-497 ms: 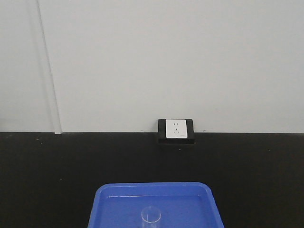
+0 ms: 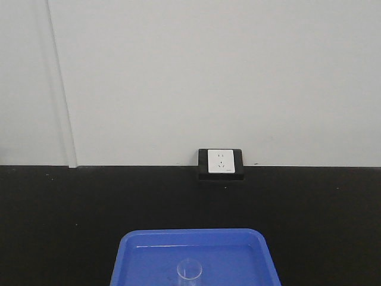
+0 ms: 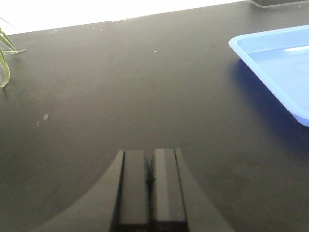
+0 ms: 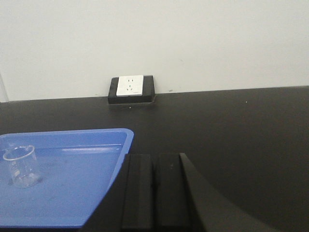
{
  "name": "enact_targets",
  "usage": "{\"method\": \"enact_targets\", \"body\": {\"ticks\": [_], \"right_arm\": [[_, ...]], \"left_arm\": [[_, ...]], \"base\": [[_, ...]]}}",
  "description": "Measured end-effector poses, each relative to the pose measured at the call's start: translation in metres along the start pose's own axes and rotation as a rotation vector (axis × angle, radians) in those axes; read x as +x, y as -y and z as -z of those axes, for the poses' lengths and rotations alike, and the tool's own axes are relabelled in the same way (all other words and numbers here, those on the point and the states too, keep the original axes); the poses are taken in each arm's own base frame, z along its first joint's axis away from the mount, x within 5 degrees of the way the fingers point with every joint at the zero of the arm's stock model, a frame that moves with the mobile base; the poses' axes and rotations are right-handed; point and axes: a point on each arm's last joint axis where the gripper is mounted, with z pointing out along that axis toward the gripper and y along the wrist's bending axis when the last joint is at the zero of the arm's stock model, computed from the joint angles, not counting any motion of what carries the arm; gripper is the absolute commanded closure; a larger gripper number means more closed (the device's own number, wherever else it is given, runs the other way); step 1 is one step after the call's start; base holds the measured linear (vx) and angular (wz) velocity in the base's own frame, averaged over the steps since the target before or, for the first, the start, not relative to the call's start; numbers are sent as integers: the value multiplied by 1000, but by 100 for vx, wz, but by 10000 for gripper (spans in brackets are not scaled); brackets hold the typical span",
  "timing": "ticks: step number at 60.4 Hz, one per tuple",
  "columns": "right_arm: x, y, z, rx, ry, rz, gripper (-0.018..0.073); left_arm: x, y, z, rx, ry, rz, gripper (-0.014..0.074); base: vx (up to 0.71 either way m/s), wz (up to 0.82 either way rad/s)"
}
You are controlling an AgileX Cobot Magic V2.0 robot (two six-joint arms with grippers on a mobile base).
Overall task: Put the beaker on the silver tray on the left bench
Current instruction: 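Move the right gripper toward the clear glass beaker in the blue tray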
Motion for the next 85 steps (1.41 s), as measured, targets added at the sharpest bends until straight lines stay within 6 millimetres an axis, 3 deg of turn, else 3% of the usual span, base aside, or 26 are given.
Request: {"method": "enact_targets", "body": {"ticks": [8,16,27,38,48,58,68,79,85], "right_arm": [[-21,-3,0,-3,33,34,571],[-59,-7,-7,-6,65,103,571],[-122,-16,-36,-12,161,174,571],[-152,-20,-69,-23,260,177,570],[-148,-20,-91,-28,261,176,552],[-127,-18,-117,-29,109,201,457],[-103,-16,-141,-38,-31,229,222],[-80,-14,-162,-42,-122,183,-101],[-69,-14,-172,-43,-149,142,-168]], "left_arm": [[0,0,0,0,0,0,595],[0,0,0,0,0,0,595],[0,0,0,0,0,0,595],[0,0,0,0,0,0,595],[0,0,0,0,0,0,595],[0,0,0,0,0,0,595],[0,0,0,0,0,0,595],[0,0,0,0,0,0,595],[0,0,0,0,0,0,595]], "base": [[0,0],[0,0],[0,0],[0,0],[0,0],[0,0],[0,0],[0,0],[0,0]]}}
